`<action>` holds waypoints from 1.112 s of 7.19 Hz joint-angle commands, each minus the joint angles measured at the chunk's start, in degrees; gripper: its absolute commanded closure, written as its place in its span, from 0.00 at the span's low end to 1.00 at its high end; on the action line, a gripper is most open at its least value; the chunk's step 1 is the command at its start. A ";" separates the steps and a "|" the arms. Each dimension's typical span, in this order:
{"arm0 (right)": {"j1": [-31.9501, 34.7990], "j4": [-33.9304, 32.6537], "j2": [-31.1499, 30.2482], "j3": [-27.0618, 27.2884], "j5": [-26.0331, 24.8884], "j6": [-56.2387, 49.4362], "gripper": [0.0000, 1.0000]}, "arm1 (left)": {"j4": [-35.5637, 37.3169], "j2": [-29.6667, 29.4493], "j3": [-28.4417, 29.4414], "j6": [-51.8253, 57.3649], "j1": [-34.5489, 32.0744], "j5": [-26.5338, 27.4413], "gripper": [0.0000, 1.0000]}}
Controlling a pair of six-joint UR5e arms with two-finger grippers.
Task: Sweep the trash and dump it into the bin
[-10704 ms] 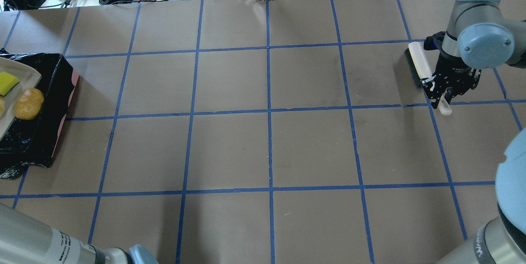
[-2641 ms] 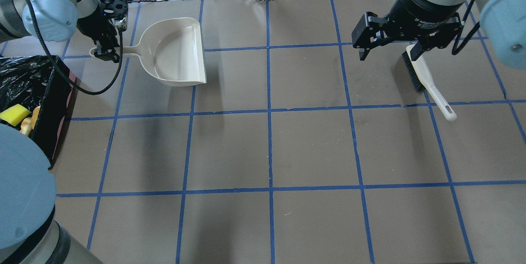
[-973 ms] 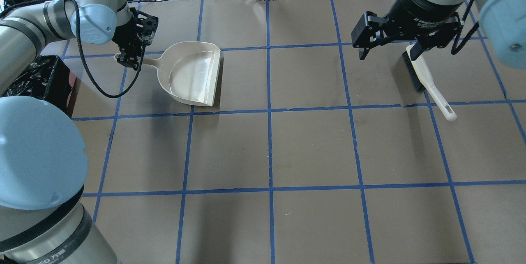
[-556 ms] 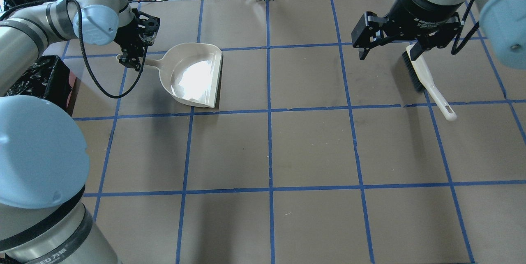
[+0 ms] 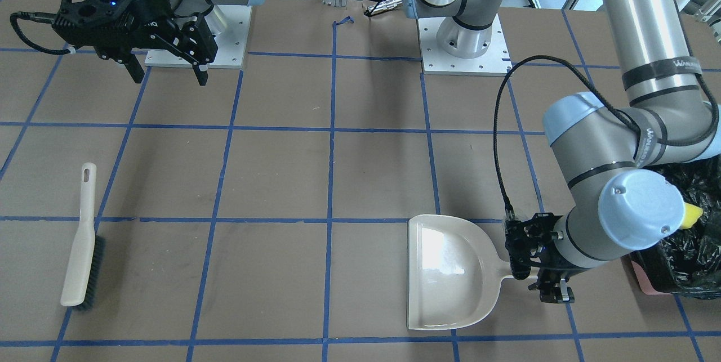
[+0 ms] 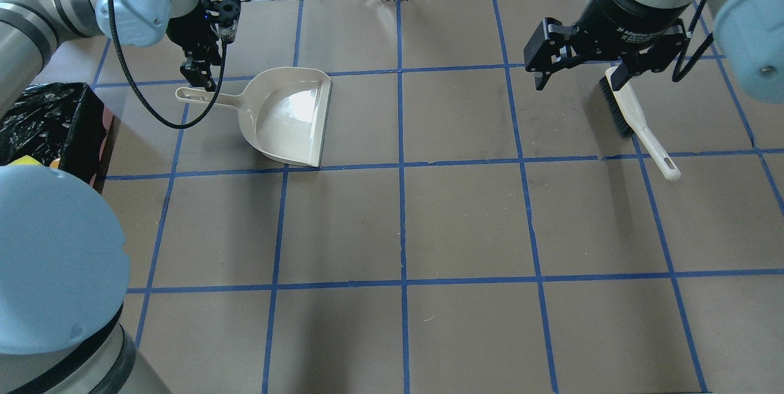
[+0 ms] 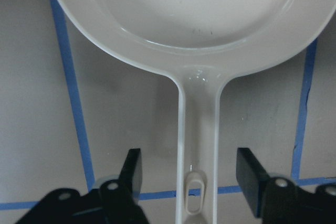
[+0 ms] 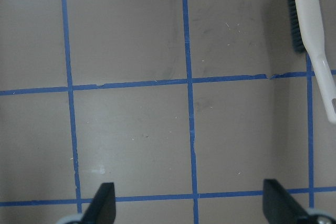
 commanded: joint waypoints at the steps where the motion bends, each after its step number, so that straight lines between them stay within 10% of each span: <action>1: 0.00 -0.06 0.04 0.04 0.04 0.03 0.00 | -13.67 5.10 6.41 -15.18 -2.47 -1.44 0.31; 5: 0.00 -0.14 0.04 0.04 0.04 0.03 0.00 | -23.57 15.47 6.62 -51.30 -4.94 -1.98 0.00; 8: 0.00 -0.15 0.04 -0.05 0.04 0.03 0.00 | -30.60 23.47 4.17 -64.89 -4.94 -2.68 0.00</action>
